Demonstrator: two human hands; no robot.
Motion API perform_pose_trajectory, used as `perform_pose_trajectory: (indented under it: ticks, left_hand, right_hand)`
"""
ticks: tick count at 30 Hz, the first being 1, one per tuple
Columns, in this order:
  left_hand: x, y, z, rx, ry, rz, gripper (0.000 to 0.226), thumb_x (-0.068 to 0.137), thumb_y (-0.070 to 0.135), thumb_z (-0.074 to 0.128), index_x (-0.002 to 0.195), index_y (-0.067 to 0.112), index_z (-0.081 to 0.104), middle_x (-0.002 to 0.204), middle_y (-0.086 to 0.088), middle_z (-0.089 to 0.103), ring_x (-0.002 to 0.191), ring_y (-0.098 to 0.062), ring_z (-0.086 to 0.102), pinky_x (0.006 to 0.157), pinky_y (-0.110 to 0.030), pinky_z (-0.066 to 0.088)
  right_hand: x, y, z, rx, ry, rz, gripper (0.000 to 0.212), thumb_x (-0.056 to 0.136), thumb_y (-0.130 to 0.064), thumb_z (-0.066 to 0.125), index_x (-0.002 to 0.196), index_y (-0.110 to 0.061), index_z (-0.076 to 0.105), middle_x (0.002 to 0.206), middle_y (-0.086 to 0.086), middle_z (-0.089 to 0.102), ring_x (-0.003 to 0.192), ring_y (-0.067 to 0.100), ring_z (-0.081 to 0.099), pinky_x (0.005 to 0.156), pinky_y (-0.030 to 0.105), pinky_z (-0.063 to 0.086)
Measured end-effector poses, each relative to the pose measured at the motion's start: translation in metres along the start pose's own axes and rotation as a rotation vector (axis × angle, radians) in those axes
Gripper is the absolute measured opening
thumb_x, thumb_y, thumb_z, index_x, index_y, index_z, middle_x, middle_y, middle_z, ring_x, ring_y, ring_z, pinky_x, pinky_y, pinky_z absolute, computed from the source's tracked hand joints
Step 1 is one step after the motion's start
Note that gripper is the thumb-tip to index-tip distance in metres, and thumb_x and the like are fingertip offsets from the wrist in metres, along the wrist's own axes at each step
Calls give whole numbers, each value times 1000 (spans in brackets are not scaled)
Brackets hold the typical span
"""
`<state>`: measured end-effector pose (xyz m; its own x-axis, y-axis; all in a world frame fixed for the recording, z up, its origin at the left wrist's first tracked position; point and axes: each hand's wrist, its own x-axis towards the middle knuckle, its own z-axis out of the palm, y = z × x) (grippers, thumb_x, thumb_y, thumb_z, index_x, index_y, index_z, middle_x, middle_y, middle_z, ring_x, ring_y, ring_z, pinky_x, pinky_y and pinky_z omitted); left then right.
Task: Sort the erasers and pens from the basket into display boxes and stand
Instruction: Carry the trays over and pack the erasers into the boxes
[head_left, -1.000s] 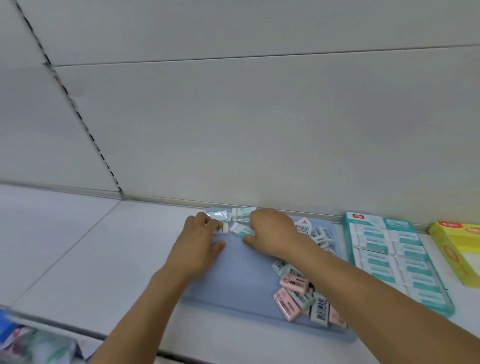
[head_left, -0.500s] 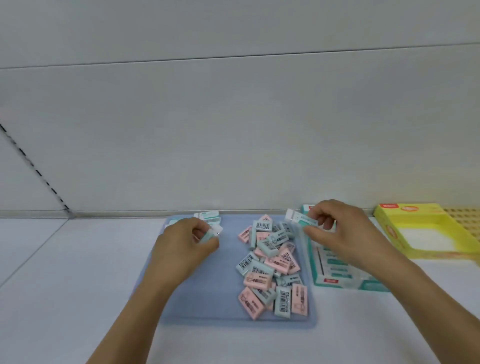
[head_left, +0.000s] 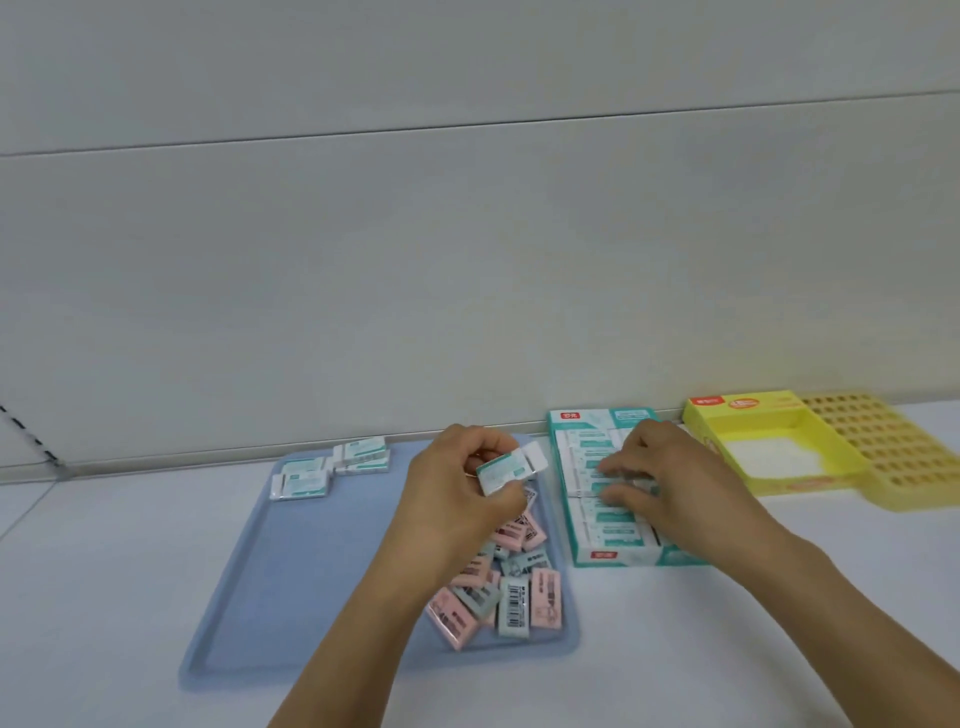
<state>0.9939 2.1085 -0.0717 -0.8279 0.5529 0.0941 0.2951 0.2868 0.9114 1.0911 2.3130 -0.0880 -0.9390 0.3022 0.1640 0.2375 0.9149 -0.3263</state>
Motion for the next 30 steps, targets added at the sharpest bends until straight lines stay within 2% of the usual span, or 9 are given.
perform_pose_trajectory:
  ticks: [3, 7, 13, 16, 18, 20, 23, 26, 30]
  left_hand:
    - [-1, 8, 9, 25, -2, 88, 32, 75, 1, 73, 94, 27, 68, 94, 10, 64, 80, 0, 64, 67, -17, 55]
    - [3, 19, 29, -59, 34, 192, 25, 79, 10, 76, 95, 27, 68, 93, 10, 69, 83, -1, 65, 72, -16, 53]
    - [4, 27, 57, -394, -34, 12, 18, 84, 12, 73, 100, 16, 70, 93, 2, 75, 88, -9, 71, 82, -24, 56]
    - [6, 22, 61, -147, -139, 55, 27, 90, 20, 67, 117, 26, 65, 114, 11, 69, 103, -4, 65, 91, -29, 55]
    - [7, 15, 60, 209, -211, 114, 39, 95, 37, 57, 134, 36, 51, 135, 15, 55, 120, -4, 53, 100, -34, 49]
    - [7, 6, 60, 606, -306, 277, 50, 98, 48, 42, 145, 36, 36, 152, 15, 35, 141, -8, 28, 119, -40, 23]
    - [6, -8, 61, 931, -445, 407, 75, 87, 65, 5, 153, 31, 19, 161, 14, 10, 148, -4, 0, 121, -38, -7]
    - [9, -16, 58, 947, -455, 385, 73, 89, 65, 5, 154, 31, 13, 162, 14, 4, 148, -3, -2, 121, -37, -8]
    - [6, -16, 59, 928, -411, 394, 86, 78, 69, -4, 153, 32, 15, 162, 14, 6, 148, -2, 0, 118, -32, -12]
  right_hand:
    - [-3, -12, -6, 354, 119, 32, 38, 84, -51, 60, 115, -32, 66, 95, -12, 61, 83, 2, 56, 73, 14, 43]
    - [-5, -32, -15, 992, -62, 72, 36, 83, -36, 65, 114, -17, 67, 89, 0, 74, 76, 10, 68, 66, 19, 50]
    - [-8, -31, -9, 1280, 181, 290, 8, 79, -20, 74, 85, -15, 76, 63, -2, 64, 59, 11, 52, 56, 19, 44]
    - [-6, -19, -14, 1104, 308, 311, 3, 84, -20, 71, 86, -20, 74, 68, -8, 69, 57, 4, 58, 58, 19, 47]
    - [-8, -2, -20, 745, 370, 212, 7, 87, -20, 68, 94, -21, 71, 81, -7, 71, 72, 5, 64, 66, 24, 51]
    - [-13, 14, -23, 241, 299, 83, 12, 89, -28, 62, 97, -20, 67, 87, -6, 64, 84, 13, 59, 73, 33, 49]
    - [-19, 24, -21, -173, 112, -18, 22, 92, -36, 58, 106, -20, 64, 100, -2, 60, 99, 22, 52, 81, 36, 44]
    - [-20, 26, -15, -207, 23, -31, 33, 95, -38, 54, 125, -27, 58, 117, -5, 57, 112, 17, 48, 85, 31, 42]
    - [-18, 34, -12, -67, 37, -56, 20, 92, -30, 61, 110, -26, 69, 107, -7, 60, 106, 15, 50, 83, 34, 47]
